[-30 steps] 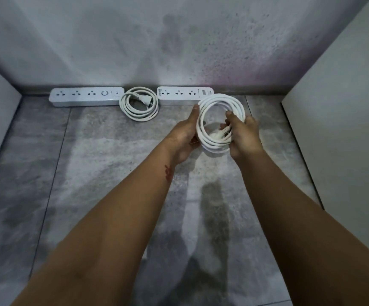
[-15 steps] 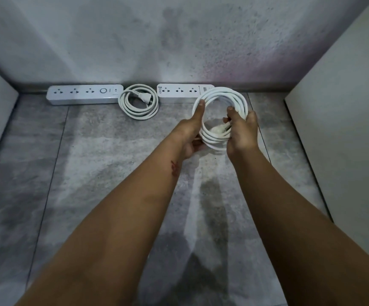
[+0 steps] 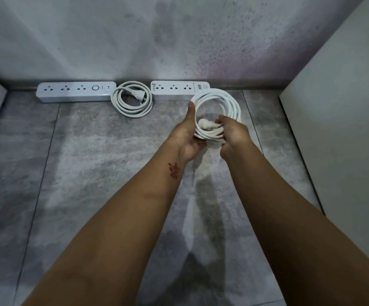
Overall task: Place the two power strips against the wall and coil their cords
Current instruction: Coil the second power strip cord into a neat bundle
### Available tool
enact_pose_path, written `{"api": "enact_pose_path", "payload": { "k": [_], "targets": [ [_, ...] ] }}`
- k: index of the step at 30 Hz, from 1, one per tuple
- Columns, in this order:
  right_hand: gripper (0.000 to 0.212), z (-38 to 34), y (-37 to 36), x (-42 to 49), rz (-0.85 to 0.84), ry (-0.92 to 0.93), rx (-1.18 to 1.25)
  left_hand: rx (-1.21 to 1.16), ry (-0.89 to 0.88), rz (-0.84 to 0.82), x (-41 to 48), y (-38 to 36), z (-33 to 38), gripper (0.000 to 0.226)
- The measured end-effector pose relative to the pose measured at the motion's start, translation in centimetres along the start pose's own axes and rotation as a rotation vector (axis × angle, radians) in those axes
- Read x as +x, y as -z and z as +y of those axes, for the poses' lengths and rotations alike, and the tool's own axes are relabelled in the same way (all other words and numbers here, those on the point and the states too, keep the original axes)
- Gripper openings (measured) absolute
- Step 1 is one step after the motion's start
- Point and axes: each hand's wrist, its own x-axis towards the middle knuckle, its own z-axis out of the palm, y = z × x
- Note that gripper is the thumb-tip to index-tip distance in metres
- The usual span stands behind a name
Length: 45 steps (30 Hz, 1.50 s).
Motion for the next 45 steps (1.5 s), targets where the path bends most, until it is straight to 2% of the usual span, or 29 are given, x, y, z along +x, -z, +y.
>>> {"api": "enact_pose_path", "payload": {
  "k": [2, 4, 8, 12, 13, 15, 16, 19, 22, 25, 31, 36, 40, 41, 42, 43, 45],
  "targets": [
    [0.022, 0.0, -0.1, -0.3, -0.012, -0.049, 0.043, -0.167, -0.042, 0.012, 0.4, -0.2, -0.4, 0.071],
    [0.013, 0.1, 0.1, -0.3, -0.039, -0.096, 0.030, -0.237, -0.065, 0.003, 0.9, -0.3, -0.6, 0.065],
    [0.024, 0.1, 1.2, -0.1, -0.138, -0.150, -0.155, -0.189, -0.083, -0.027, 1.3, -0.7, -0.4, 0.059],
    [0.017, -0.3, 1.9, 0.3, -0.181, -0.109, -0.404, -0.081, -0.142, -0.046, 1.6, -0.4, -0.2, 0.054],
    [0.030, -0.4, 2.0, 0.6, -0.160, -0.072, -0.456, -0.033, -0.168, -0.053, 1.7, -0.3, -0.1, 0.051],
    [0.079, -0.4, 2.2, 1.5, -0.039, 0.057, -0.623, 0.072, -0.216, -0.093, 2.0, -0.1, 0.1, 0.046],
    [0.088, -0.6, 2.3, 1.9, 0.034, 0.149, -0.738, 0.129, -0.229, -0.118, 2.1, -0.1, 0.3, 0.042],
    [0.087, -1.9, 2.5, 2.4, 0.106, 0.477, -0.989, 0.265, -0.216, -0.186, 2.1, 0.2, 0.8, 0.035],
    [0.081, -3.0, 2.2, 2.9, -0.030, 0.699, -1.140, 0.386, -0.198, -0.270, 2.3, 0.3, 1.3, 0.037],
    [0.061, -2.9, 1.9, 4.0, -0.131, 0.743, -1.145, 0.460, -0.186, -0.318, 2.5, 0.2, 1.9, 0.040],
    [0.034, -2.6, 2.0, 4.9, -0.108, 0.732, -1.073, 0.483, -0.206, -0.305, 3.2, 0.2, 2.3, 0.043],
    [0.017, -2.3, 2.1, 6.4, -0.012, 0.587, -0.886, 0.353, -0.209, -0.267, 3.3, 0.9, 2.0, 0.043],
    [0.018, -1.7, 2.6, 7.6, 0.050, 0.436, -0.731, 0.298, -0.177, -0.237, 3.6, 1.3, 1.9, 0.046],
    [0.019, -1.4, 2.8, 7.9, 0.062, 0.416, -0.694, 0.295, -0.198, -0.182, 3.8, 1.2, 2.1, 0.042],
    [0.023, -1.2, 3.0, 8.2, 0.072, 0.404, -0.667, 0.363, -0.265, -0.092, 4.2, 1.2, 2.2, 0.035],
    [0.027, -0.9, 3.1, 8.5, 0.082, 0.401, -0.651, 0.543, -0.380, 0.026, 4.7, 1.4, 2.4, 0.030],
    [0.033, -0.6, 3.4, 9.0, 0.106, 0.398, -0.636, 1.124, -0.637, 0.197, 5.8, 2.3, 3.1, 0.034]
  ]
}}
